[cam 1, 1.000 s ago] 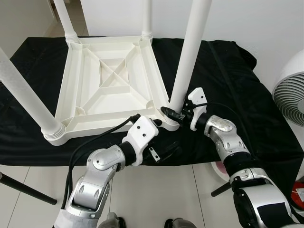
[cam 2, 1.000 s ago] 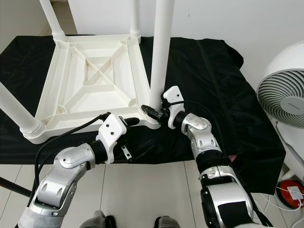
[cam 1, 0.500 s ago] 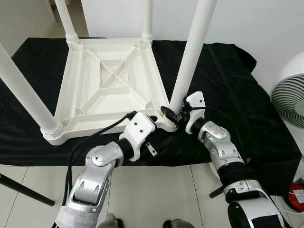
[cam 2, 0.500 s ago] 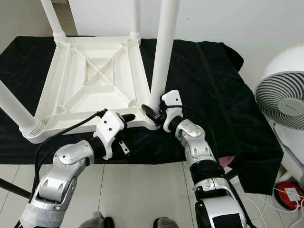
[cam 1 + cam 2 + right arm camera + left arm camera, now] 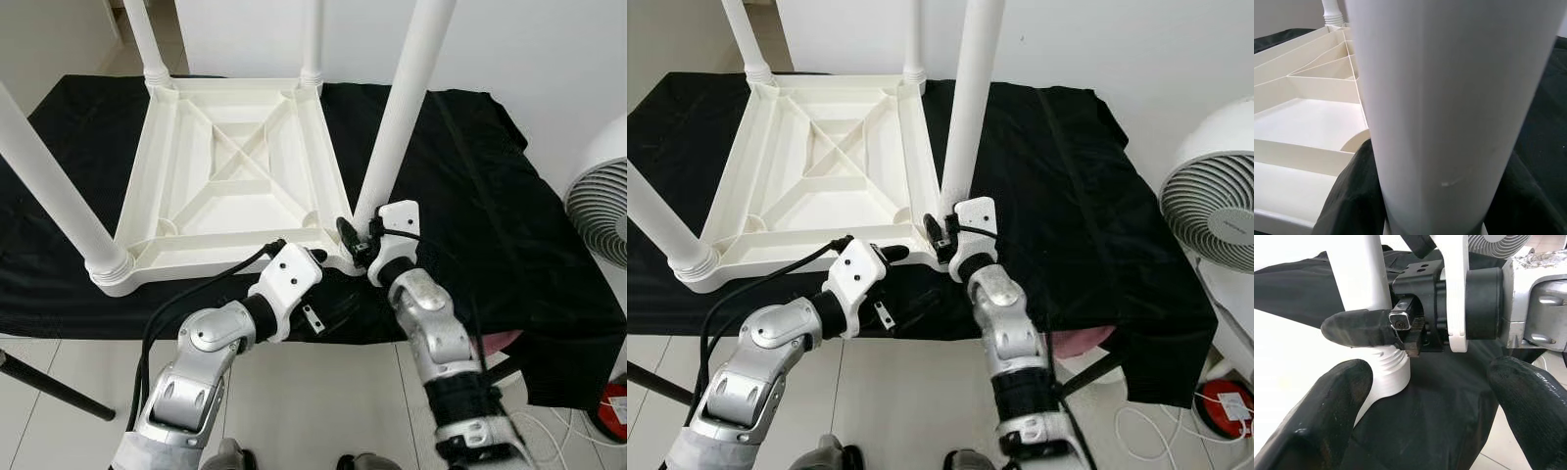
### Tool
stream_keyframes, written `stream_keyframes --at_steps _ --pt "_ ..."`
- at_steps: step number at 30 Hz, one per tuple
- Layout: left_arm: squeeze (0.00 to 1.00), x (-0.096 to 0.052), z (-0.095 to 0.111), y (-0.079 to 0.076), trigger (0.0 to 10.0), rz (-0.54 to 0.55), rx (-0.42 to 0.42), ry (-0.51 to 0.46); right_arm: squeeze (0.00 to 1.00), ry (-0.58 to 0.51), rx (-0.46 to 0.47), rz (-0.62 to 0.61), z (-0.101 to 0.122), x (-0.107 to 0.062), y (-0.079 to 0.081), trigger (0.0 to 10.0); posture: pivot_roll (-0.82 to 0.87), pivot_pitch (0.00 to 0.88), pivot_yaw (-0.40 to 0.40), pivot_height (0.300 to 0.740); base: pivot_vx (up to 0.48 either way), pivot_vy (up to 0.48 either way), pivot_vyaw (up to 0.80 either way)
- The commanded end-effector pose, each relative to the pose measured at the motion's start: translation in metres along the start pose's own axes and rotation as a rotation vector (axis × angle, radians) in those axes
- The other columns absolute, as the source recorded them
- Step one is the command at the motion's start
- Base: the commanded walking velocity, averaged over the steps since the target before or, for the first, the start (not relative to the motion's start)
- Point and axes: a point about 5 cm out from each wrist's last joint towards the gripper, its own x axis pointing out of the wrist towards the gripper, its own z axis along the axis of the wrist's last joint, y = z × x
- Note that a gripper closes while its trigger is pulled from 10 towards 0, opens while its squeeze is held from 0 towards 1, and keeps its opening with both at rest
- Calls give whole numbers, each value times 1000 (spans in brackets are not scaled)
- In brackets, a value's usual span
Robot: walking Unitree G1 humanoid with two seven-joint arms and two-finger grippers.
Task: Building children table
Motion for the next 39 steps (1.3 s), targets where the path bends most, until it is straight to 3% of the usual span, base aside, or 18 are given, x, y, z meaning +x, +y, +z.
stream_keyframes --at_steps 1,6,7,8,12,15,19,20,21,22,26,33,39 --pt "0 -1 -2 4 10000 115 -5 -2 0 -9 12 -83 3 -4 -3 10000 -68 57 -8 740 0 0 0" --pt "0 -1 -3 3 10000 105 -3 -1 0 5 42 -157 4 -9 6 10000 -65 60 -13 740 0 0 0" --pt "0 -1 -3 2 10000 101 -1 1 780 0 53 -164 6 -10 5 10000 -66 61 -13 740 0 0 0" --pt "0 -1 -3 1 10000 97 0 2 1000 -9 77 -140 7 -10 3 10000 -64 62 -17 740 0 0 0" --pt "0 -1 -3 1 10000 97 2 3 1000 -27 114 -70 8 -9 -4 10000 -64 63 -16 740 0 0 0" --pt "0 -2 -3 1 10000 99 2 3 1000 -35 89 -20 8 -9 -17 10000 -63 64 -17 740 0 0 0" --pt "0 -2 -3 1 10000 99 2 3 1000 -29 82 9 8 -9 -23 10000 -63 64 -17 740 0 0 0" --pt "0 -2 -3 1 10000 99 2 3 518 -27 45 64 8 -9 -28 10000 -60 68 -12 740 0 0 0" --pt "0 -2 -3 1 10000 99 2 3 518 -27 45 64 8 -9 -28 10000 -60 68 -12 740 0 0 0" --pt "0 -3 -3 2 10000 99 4 4 0 -9 15 159 7 -10 -32 10000 -63 69 -6 740 0 0 0" --pt "0 -2 -2 2 10000 92 10 -1 0 57 -81 410 3 -10 -31 10000 -71 65 4 740 0 0 0" --pt "0 2 0 3 10000 80 13 -9 0 80 -107 572 0 3 -21 10000 -69 56 13 740 0 0 0" --pt "0 5 2 5 10000 72 19 -16 0 102 -99 609 -4 18 -20 10000 -70 45 21 740 0 0 0"
